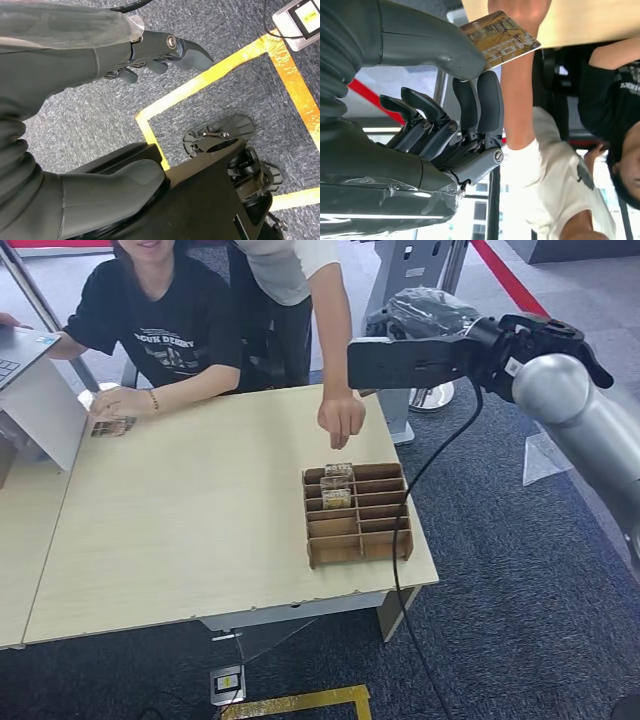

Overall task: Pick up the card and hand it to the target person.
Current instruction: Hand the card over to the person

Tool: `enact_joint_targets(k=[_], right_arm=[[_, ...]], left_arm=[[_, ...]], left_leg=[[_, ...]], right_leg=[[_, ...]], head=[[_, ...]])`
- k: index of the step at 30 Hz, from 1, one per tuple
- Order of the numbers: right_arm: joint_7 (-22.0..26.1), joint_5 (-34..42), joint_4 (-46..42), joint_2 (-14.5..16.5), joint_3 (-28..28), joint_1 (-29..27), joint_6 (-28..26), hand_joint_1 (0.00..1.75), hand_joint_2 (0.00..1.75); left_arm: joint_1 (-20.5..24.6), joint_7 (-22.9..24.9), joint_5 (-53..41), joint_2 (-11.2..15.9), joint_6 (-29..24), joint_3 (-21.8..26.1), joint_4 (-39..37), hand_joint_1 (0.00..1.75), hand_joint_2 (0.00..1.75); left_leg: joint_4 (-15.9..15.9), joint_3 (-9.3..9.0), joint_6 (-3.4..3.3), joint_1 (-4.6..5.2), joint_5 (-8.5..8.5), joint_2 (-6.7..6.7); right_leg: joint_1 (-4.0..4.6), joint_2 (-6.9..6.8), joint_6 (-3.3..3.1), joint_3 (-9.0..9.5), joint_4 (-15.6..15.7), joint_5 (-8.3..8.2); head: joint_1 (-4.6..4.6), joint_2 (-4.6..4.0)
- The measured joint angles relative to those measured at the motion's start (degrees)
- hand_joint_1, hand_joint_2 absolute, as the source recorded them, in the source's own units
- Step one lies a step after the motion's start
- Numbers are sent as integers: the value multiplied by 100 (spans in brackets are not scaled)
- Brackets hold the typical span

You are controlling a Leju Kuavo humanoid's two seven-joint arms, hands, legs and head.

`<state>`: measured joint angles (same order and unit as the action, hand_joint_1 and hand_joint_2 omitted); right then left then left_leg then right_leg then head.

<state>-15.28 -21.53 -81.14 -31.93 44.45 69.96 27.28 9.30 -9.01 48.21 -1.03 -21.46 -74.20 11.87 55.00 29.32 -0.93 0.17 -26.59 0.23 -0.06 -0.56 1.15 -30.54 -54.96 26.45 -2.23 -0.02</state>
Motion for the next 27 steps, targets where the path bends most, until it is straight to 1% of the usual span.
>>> enact_joint_targets(k=[3, 7, 12, 16, 19, 23, 27], right_arm=[[-48, 16, -5, -68, 106, 152, -68, 175, 175], [-126, 28, -38, -165, 216, 216, -186, 175, 175], [-217, -143, -149, -267, 285, 216, -517, 175, 175], [-309, -542, -243, -290, 294, 150, -1123, 175, 175], [-345, -773, -307, -290, 260, 7, -1463, 175, 175], [-371, -1177, -381, -267, 124, -342, -2108, 175, 175], [-301, -1693, -417, -119, -57, -775, -2842, 175, 175]], left_arm=[[0, -1, -7, 0, 0, 0, 1, 0, 175], [0, -2, -25, 4, 0, 0, 1, 0, 175], [0, -2, -44, 15, 0, 0, 1, 0, 175], [2, -2, -80, 22, -2, 0, 1, 0, 175], [7, -2, -103, 22, -6, 0, 2, 0, 175], [24, 8, -149, 19, -7, 0, 2, 0, 175], [67, 37, -203, 7, -9, 0, 2, 0, 175]], left_leg=[[0, -1, 0, 0, 0, 0], [2, -2, 0, 0, 0, 0], [2, -2, 0, 0, 0, -1], [2, -3, 0, -1, 0, -1], [2, -3, 0, -1, 0, -1], [2, -2, 0, -2, 0, 2], [1, -1, 0, -2, 0, 2]], right_leg=[[0, 0, 0, 0, 0, 0], [0, 0, 1, 1, 1, -1], [0, 1, 1, 1, 1, -1], [0, 2, 1, 1, 0, -1], [1, 1, 1, 2, 0, -1], [1, -2, 1, 6, 0, -1], [1, -2, 1, 8, 0, -1]], head=[[0, -1], [0, 0], [0, -2], [0, 0], [0, 0], [0, -1], [0, 0]])
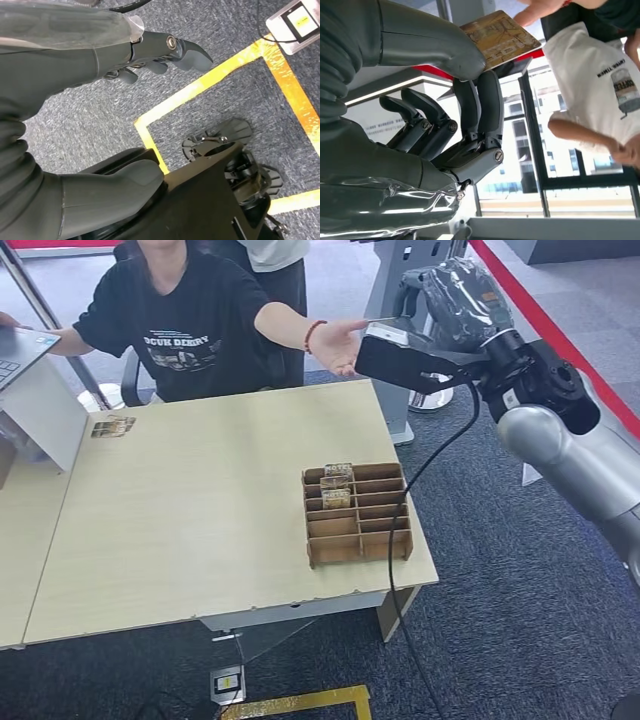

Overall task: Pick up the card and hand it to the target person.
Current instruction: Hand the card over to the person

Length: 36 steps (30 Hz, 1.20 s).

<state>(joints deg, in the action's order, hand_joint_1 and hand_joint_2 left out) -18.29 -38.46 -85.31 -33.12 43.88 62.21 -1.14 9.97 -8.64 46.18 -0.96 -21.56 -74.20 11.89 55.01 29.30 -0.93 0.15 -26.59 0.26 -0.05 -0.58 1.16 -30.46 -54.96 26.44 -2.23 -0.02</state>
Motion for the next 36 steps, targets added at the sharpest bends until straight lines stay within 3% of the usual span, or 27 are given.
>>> enact_joint_targets(k=[9, 20, 21, 24, 25, 36], right_arm=[[545, -932, 387, 834, -124, -927, -1463, 175, 175], [1053, -1102, 1541, 1700, -165, -1397, -2117, 175, 175], [1063, -1108, 1639, 1758, -174, -1426, -2124, 163, 175], [1068, -1112, 1890, 1890, -204, -1500, -2138, 32, 175], [1068, -1105, 1942, 1912, -211, -1522, -2129, 0, 175], [948, -1033, 1947, 1964, -433, -1876, -1630, 0, 175]], left_arm=[[72, 78, -16, -62, -63, 0, 0, 0, 175], [9, 84, 64, -71, -163, 0, -1, 0, 175], [2, 85, 64, -70, -163, 0, -1, 0, 175], [-15, 86, 64, -69, -164, 0, -1, 0, 175], [-18, 86, 64, -69, -165, 0, -1, 0, 175], [-43, 86, 65, -51, -159, 0, -1, 0, 175]], left_leg=[[-1, 1, 1, -6, 1, 2], [-2, 3, 1, -4, 1, 3], [-2, 2, 1, -4, 1, 3], [-2, 1, 1, -3, 1, 3], [-1, 1, 1, -3, 1, 3], [0, -5, 1, -3, 1, 1]], right_leg=[[3, -2, -1, 1, -3, 0], [3, -4, 0, -1, -4, 1], [3, -3, 0, -1, -4, 1], [3, -3, 0, -1, -4, 1], [3, -3, 0, 0, -4, 1], [3, 1, -1, -3, -4, 1]], head=[[-1, 0], [0, 0], [0, 0], [-1, 0], [0, 0], [-1, 0]])
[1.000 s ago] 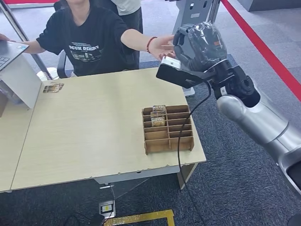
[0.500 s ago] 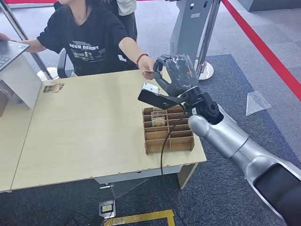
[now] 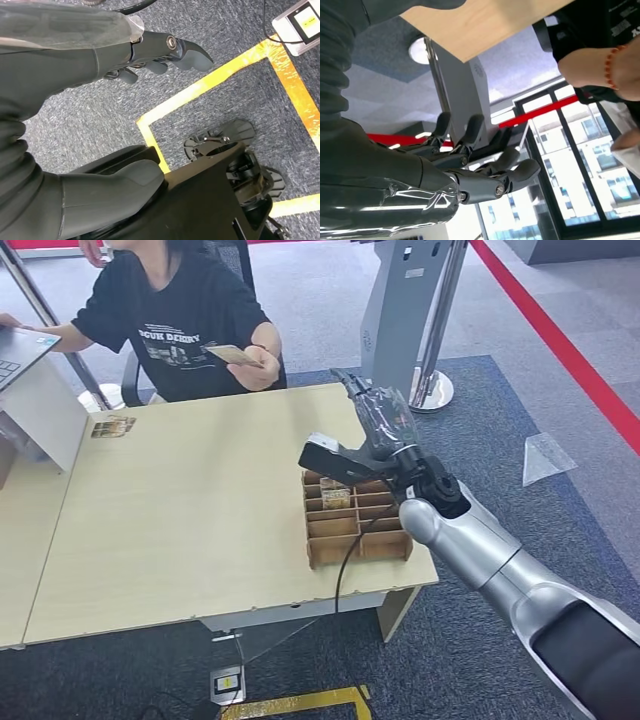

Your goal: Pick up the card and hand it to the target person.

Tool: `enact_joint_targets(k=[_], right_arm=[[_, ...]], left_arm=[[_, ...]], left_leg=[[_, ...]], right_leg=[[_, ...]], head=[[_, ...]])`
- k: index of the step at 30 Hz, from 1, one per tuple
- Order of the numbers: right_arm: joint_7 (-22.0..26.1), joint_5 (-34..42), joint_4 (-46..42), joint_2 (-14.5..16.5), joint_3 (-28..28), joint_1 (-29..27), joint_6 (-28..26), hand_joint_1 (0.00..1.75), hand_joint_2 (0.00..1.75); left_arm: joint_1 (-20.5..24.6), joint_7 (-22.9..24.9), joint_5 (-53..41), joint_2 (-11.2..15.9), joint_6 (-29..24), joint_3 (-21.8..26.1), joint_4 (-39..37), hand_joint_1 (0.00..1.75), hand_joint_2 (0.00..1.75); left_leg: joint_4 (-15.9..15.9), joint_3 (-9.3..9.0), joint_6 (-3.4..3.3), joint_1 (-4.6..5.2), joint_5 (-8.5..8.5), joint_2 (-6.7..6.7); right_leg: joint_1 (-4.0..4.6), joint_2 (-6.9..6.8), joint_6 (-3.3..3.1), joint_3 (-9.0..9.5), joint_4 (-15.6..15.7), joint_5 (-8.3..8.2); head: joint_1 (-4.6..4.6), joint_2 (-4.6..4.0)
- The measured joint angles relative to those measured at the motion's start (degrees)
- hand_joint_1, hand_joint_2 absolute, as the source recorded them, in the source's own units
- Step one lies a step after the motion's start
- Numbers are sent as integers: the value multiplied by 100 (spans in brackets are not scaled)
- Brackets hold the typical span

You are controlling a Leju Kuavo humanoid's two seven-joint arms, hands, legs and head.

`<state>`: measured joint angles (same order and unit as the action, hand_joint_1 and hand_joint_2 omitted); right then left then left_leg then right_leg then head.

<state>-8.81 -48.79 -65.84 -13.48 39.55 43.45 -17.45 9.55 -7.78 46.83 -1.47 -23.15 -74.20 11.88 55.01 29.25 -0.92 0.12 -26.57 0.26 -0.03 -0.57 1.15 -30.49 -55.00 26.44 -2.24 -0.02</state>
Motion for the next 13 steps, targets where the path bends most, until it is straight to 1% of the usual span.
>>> enact_joint_targets(k=[3, 6, 10, 12, 13], right_arm=[[-100, 259, -418, -65, -174, -287, 419, 0, 175], [-237, 550, -1023, -228, -381, -677, 910, 0, 175], [-525, 853, -2025, -587, -726, -1245, 1418, 0, 175], [-700, 1026, -2547, -813, -942, -1549, 1597, 0, 175], [-741, 1072, -2686, -873, -1001, -1632, 1637, 0, 175]], left_arm=[[-28, -8, 28, 12, 0, 0, -1, 0, 175], [-69, -42, 77, 25, -3, 0, -1, 0, 175], [-154, -114, 172, 50, -29, 2, -2, 0, 175], [-204, -150, 213, 66, -48, 2, -2, 0, 175], [-217, -159, 224, 70, -52, 2, -2, 0, 175]], left_leg=[[0, -2, 1, 0, 0, -1], [0, -1, 1, 0, -1, -1], [1, -2, 0, 1, -2, -1], [1, -2, 0, 2, -3, -2], [1, -2, 0, 2, -3, -2]], right_leg=[[0, 1, 0, -2, 1, 0], [1, 1, 0, -2, 3, 1], [0, 1, 0, -2, 9, 1], [0, 1, 1, 0, 12, 1], [0, 1, 1, 0, 13, 1]], head=[[0, 0], [-1, 0], [1, 0], [1, 0], [1, 0]])
